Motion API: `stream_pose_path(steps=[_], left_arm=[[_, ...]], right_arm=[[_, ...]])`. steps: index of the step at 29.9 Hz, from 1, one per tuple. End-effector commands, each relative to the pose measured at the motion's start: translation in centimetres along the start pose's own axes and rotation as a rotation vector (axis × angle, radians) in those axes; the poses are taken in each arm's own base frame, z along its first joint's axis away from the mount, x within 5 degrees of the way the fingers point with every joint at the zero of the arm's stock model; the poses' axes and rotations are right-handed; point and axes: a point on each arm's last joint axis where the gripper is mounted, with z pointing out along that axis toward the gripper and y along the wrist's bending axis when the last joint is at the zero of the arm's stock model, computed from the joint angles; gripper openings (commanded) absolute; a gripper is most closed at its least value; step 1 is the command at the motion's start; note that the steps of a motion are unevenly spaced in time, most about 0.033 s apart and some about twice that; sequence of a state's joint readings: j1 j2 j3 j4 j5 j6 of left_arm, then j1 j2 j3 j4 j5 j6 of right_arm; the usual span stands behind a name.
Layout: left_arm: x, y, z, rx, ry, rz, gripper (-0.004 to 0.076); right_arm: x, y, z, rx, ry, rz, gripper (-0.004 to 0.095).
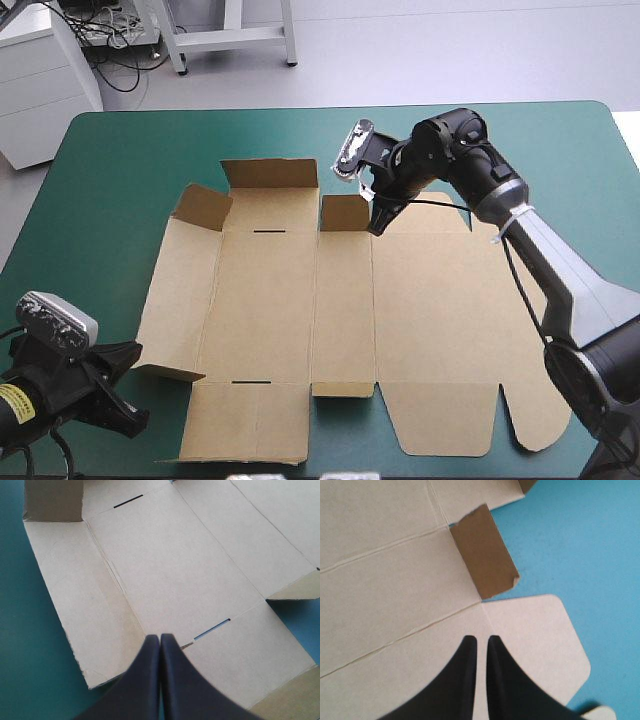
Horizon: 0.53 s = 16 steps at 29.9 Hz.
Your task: Fold the box
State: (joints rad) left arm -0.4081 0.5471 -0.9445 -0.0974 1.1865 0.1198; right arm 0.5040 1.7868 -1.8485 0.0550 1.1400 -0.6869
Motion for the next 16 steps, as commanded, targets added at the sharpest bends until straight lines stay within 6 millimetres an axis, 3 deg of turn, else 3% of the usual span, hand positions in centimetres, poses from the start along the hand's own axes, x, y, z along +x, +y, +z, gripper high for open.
stream_pose_path(steps=[1, 12, 16], left_arm=[[-1.3, 0.0, -0.6, -0.007, -0.101, 0.009, -0.0032], [-1.4, 0.3, -0.5, -0.036, -0.103, -0.020, -0.0032], [-1.4, 0.6, -0.6, -0.062, -0.115, -0.046, -0.0032]], right_arm=[[0.3, -0.3, -5.0, 0.085, -0.029, 0.099, -0.0018], [2.2, 1.1, -13.6, 0.195, -0.124, 0.354, -0.0018], [4.0, 2.0, -15.9, 0.260, -0.127, 0.388, -0.0018]])
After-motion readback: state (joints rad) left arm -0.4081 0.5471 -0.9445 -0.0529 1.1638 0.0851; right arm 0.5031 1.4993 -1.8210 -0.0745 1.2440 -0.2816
